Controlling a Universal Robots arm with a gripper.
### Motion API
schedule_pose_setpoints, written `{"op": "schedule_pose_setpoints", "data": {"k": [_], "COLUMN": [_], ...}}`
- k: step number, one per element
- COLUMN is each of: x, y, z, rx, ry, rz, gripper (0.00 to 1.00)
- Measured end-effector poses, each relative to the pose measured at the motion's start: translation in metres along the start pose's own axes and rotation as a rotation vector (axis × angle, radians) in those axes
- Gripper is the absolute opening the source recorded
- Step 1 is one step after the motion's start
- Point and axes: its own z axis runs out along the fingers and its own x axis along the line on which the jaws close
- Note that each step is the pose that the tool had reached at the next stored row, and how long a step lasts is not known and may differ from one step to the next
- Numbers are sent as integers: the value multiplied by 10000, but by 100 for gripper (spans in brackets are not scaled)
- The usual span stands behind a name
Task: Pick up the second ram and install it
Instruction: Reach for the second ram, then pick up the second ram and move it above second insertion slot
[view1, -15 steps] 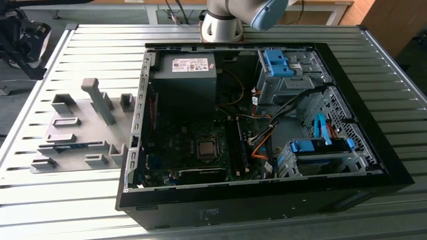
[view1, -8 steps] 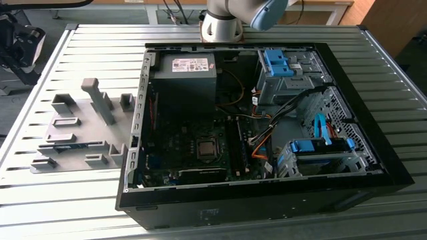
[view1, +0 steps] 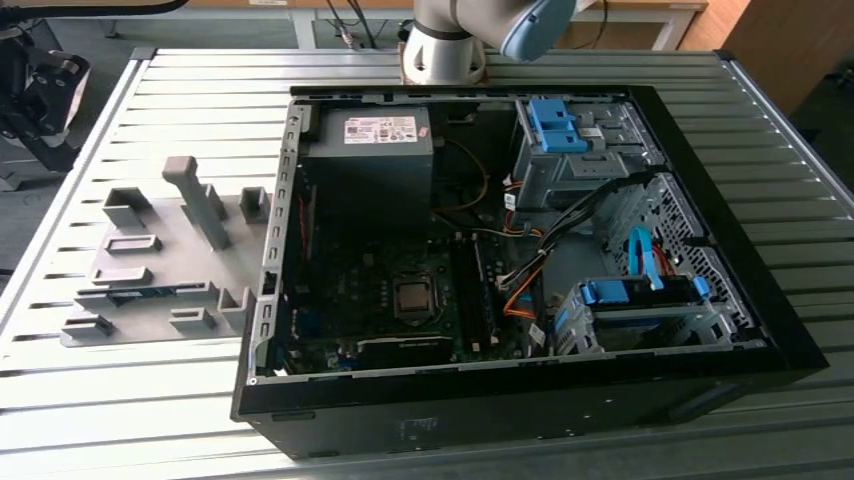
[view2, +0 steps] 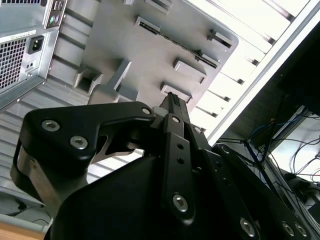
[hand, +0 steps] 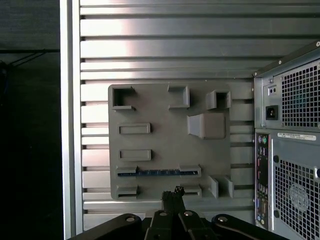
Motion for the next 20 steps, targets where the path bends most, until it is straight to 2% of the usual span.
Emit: {"op": "schedule_pose_setpoints", "data": {"k": [14,17,20], "x": [0,0,0], "y": [0,0,0], "z": [0,0,0], "rx": [-1,-3,-9], "ry": [1,3,8], "rz": [-35,-273,-755], "gripper": [11,11,11]}}
